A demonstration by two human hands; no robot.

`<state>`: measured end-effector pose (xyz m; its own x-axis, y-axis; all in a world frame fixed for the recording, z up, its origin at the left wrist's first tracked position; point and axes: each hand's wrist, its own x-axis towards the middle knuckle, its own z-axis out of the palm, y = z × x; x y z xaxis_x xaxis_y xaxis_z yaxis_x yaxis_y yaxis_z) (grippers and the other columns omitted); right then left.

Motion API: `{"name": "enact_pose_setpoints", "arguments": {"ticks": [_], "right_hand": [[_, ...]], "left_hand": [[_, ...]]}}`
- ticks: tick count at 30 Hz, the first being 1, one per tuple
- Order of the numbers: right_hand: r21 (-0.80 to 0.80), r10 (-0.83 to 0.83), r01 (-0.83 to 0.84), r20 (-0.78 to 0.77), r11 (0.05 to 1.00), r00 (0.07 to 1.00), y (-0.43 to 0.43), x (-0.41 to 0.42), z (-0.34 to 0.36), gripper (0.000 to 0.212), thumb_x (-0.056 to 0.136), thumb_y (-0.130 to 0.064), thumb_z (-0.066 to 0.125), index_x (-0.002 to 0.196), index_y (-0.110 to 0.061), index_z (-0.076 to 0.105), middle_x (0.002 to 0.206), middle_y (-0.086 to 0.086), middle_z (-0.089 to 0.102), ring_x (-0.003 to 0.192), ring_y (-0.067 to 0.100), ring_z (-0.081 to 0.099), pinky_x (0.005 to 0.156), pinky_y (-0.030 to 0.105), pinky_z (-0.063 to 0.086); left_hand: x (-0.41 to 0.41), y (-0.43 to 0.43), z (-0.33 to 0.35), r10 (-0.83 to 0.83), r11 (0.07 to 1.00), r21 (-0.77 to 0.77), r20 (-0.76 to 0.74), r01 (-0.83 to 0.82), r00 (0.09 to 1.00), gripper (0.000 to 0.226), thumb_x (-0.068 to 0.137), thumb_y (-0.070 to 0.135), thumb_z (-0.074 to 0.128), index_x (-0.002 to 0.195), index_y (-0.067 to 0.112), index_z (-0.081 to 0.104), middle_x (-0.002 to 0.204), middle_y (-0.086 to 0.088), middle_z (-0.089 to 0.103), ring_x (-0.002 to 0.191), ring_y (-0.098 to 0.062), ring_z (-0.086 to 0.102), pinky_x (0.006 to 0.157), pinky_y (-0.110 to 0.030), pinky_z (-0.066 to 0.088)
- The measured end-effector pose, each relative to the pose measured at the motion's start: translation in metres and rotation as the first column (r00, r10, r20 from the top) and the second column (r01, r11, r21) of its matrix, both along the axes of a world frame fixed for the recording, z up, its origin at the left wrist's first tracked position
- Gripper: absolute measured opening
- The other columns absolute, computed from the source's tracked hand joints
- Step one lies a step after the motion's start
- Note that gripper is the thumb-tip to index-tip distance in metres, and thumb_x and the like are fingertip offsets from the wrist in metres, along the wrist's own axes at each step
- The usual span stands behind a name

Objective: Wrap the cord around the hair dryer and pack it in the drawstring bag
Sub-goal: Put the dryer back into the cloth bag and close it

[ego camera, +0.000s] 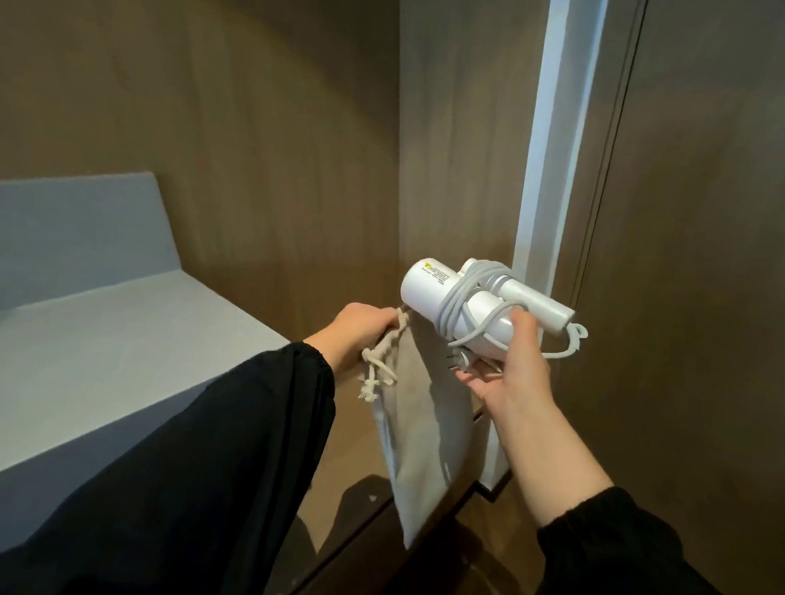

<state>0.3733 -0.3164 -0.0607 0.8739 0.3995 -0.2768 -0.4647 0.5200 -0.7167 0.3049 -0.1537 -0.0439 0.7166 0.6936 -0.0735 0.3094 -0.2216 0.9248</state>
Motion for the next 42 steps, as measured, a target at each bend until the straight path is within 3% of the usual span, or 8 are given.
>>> {"name": "enact_pose_setpoints", "arguments": {"ticks": [4,9,13,15,17,20,23,42], "right_hand": [[0.037,0.030,-0.033,0.069,0.999,0.997,0.002,-0.016,0.056,0.022,0.085,-0.038,0.063,0.095,-0.019,0.060,0.101,0.012,0.066,0.081,0.027,0.064,0.083,0.047,0.053],[0.132,0.082,-0.097,0.116,0.987,0.990,0.016,-0.036,0.115,0.022,0.086,-0.041,0.062,0.094,-0.021,0.058,0.102,0.012,0.063,0.085,0.029,0.062,0.083,0.049,0.053],[0.194,0.135,-0.160,0.137,0.968,0.981,0.040,-0.057,0.136,0.022,0.086,-0.043,0.061,0.094,-0.023,0.057,0.102,0.010,0.063,0.087,0.028,0.062,0.084,0.048,0.053],[0.222,0.191,-0.216,0.127,0.951,0.973,0.051,-0.071,0.134,0.023,0.088,-0.044,0.059,0.095,-0.022,0.057,0.102,0.010,0.063,0.088,0.029,0.061,0.084,0.048,0.053],[0.250,0.260,-0.276,0.097,0.928,0.961,0.066,-0.083,0.117,0.030,0.087,-0.045,0.059,0.105,-0.022,0.059,0.108,0.012,0.063,0.094,0.031,0.061,0.074,0.047,0.054],[0.194,0.330,-0.326,0.012,0.925,0.944,0.086,-0.097,0.076,0.038,0.083,-0.044,0.061,0.110,-0.019,0.060,0.115,0.016,0.062,0.092,0.032,0.060,0.068,0.043,0.052],[0.123,0.332,-0.320,-0.097,0.939,0.938,0.095,-0.100,0.040,0.038,0.081,-0.043,0.062,0.107,-0.015,0.058,0.113,0.017,0.061,0.091,0.032,0.060,0.078,0.046,0.052],[0.121,0.269,-0.257,-0.101,0.959,0.958,0.082,-0.047,0.025,0.029,0.085,-0.045,0.059,0.093,-0.017,0.055,0.102,0.014,0.058,0.093,0.029,0.057,0.095,0.048,0.048]], "left_hand": [[-0.034,0.010,0.095,0.021,0.999,0.031,0.056,-0.023,0.998,0.027,0.084,0.009,0.047,0.057,0.012,0.040,0.042,-0.001,0.038,0.034,-0.015,0.034,0.039,-0.014,0.028],[-0.083,0.043,0.195,0.092,0.852,0.486,0.230,-0.196,0.969,0.024,0.085,0.003,0.039,0.065,0.013,0.045,0.065,-0.003,0.053,0.052,-0.021,0.051,0.040,-0.018,0.033],[-0.121,0.054,0.246,0.047,0.751,0.571,0.456,-0.332,0.889,0.026,0.087,-0.002,0.035,0.070,0.011,0.049,0.085,-0.013,0.069,0.067,-0.025,0.071,0.067,-0.039,0.058],[-0.134,0.060,0.231,0.145,0.595,0.751,0.249,-0.285,0.958,0.019,0.090,0.008,0.042,0.096,0.013,0.060,0.107,-0.013,0.067,0.096,-0.029,0.067,0.086,-0.038,0.052],[-0.138,0.063,0.166,0.163,0.557,0.827,-0.200,0.077,0.966,0.042,0.096,0.033,0.045,0.135,0.020,0.046,0.138,-0.008,0.052,0.124,-0.029,0.050,0.102,-0.035,0.040],[-0.141,0.051,0.043,0.048,0.573,0.654,-0.628,0.493,0.777,0.058,0.090,0.045,0.053,0.141,0.020,0.040,0.147,-0.007,0.041,0.132,-0.029,0.040,0.103,-0.040,0.037],[-0.141,0.056,0.000,0.178,0.361,0.795,-0.572,0.488,0.801,0.071,0.084,0.034,0.060,0.146,0.022,0.029,0.150,-0.004,0.030,0.131,-0.028,0.037,0.101,-0.044,0.039],[-0.111,0.071,0.042,0.194,0.354,0.767,-0.620,0.535,0.760,0.046,0.095,0.053,0.041,0.115,0.019,0.067,0.110,-0.006,0.054,0.108,-0.024,0.042,0.083,-0.035,0.038]]}}
